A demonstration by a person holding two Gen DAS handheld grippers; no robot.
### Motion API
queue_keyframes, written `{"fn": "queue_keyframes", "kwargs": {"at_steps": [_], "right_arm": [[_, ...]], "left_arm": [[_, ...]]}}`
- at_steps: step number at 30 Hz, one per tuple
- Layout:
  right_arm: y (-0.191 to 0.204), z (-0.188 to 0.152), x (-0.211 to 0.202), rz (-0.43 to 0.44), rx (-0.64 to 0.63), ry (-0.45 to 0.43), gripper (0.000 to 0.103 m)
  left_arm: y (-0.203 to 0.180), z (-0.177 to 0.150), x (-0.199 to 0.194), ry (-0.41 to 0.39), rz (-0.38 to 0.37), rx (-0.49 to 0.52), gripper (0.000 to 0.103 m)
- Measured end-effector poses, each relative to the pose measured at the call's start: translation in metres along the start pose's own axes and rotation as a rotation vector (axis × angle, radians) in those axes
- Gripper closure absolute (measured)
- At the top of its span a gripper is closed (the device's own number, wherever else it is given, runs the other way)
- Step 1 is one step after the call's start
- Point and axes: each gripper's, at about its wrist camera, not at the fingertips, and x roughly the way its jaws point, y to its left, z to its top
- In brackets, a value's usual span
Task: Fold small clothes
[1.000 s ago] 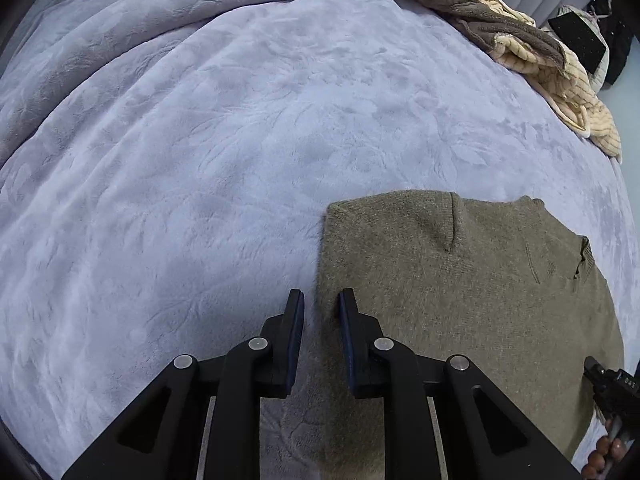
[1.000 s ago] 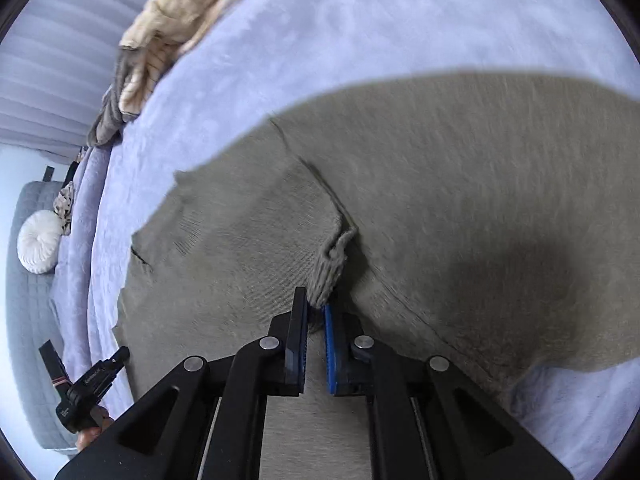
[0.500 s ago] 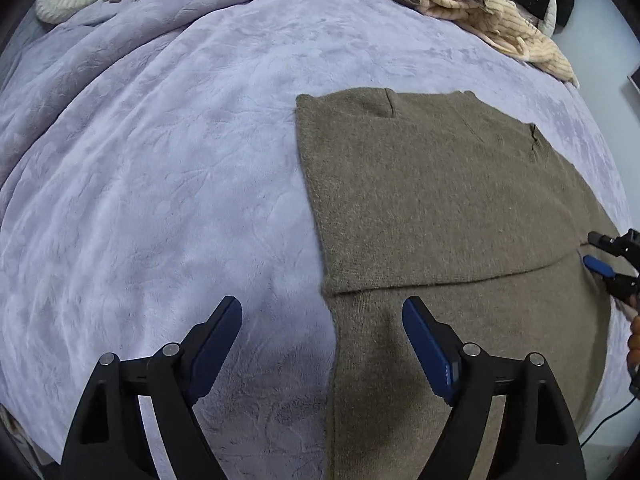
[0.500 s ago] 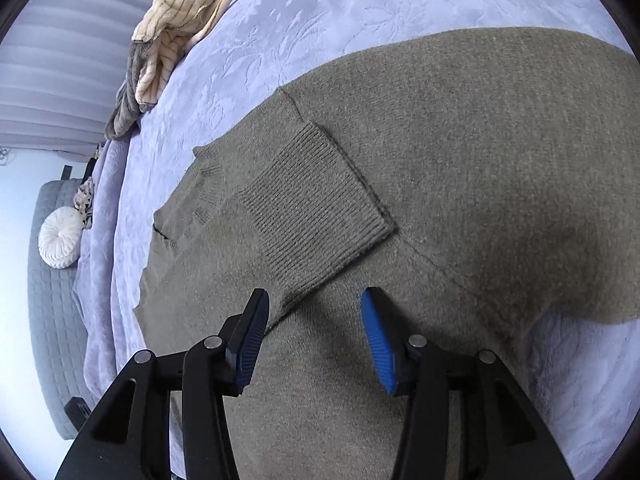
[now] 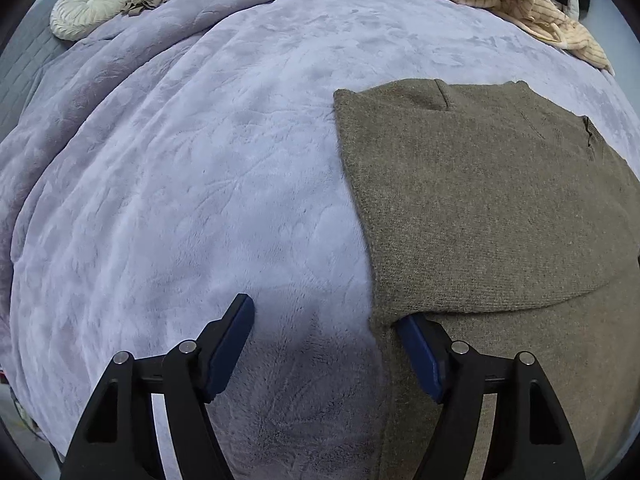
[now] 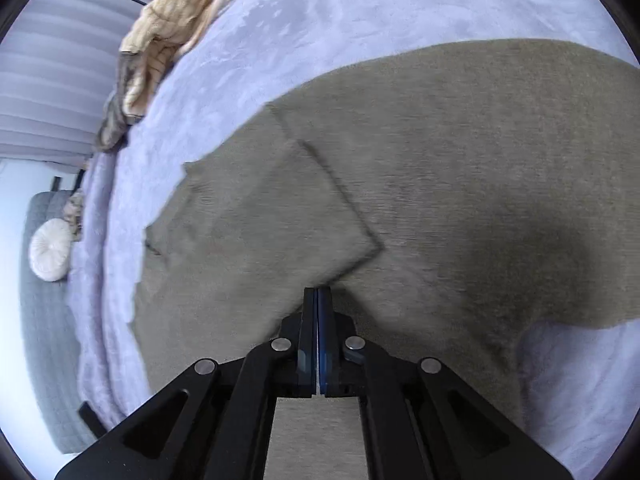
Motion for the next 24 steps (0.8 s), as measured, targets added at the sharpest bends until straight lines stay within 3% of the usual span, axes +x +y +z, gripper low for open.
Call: {"fn": "queue_keyframes", "kwargs": {"at_steps": [2, 5, 8, 10, 11, 12, 14, 15, 18, 21, 24], "right_arm": [[-0.019, -0.001, 0.001, 0.069, 0.084, 0.017, 0.103], [-0.026, -0.002, -0.007, 0.163, 0.105, 0.029, 0.101], [-0.026, 0.003, -0.012, 0.2, 0.109, 0.003, 0.091], [-0.028, 0.01, -0.007, 0.254, 0.167, -0.007, 0.051], [-0.028, 0.013, -0.002, 0.294, 0.197, -0.008, 0.047], [-0.024, 0.015, 0.002, 0.297, 0.208, -0.003, 0.047], [-0.016, 0.018, 0.005, 0.25, 0.189, 0.008, 0.086], [-0.014, 0.016, 0.005, 0.234, 0.18, 0.01, 0.096], [-0.019, 0.008, 0.005, 0.176, 0.152, 0.012, 0.096], [-0.031, 0.006, 0.006, 0.211, 0.192, 0.031, 0.096], [-0.026, 0.005, -0.01, 0.157, 0.12, 0.02, 0.089]], "left_arm": [[0.002, 0.001, -0.002, 0.003, 0.004, 0.007, 0.028], [0.0, -0.003, -0.005, 0.005, 0.005, 0.008, 0.028], [-0.002, -0.005, -0.002, 0.02, 0.012, 0.012, 0.028], [-0.002, -0.002, 0.001, 0.028, 0.016, -0.001, 0.028], [-0.002, -0.002, 0.002, 0.028, 0.02, -0.005, 0.028], [-0.002, -0.002, 0.001, 0.026, 0.023, -0.006, 0.028], [-0.002, -0.003, -0.001, 0.018, 0.023, -0.006, 0.028], [-0.001, -0.004, -0.001, 0.017, 0.016, -0.012, 0.028], [0.004, -0.002, 0.006, 0.03, 0.003, -0.037, 0.024], [0.002, -0.001, 0.006, 0.038, 0.013, -0.02, 0.024], [-0.003, -0.002, -0.006, 0.038, 0.039, 0.024, 0.024]]}}
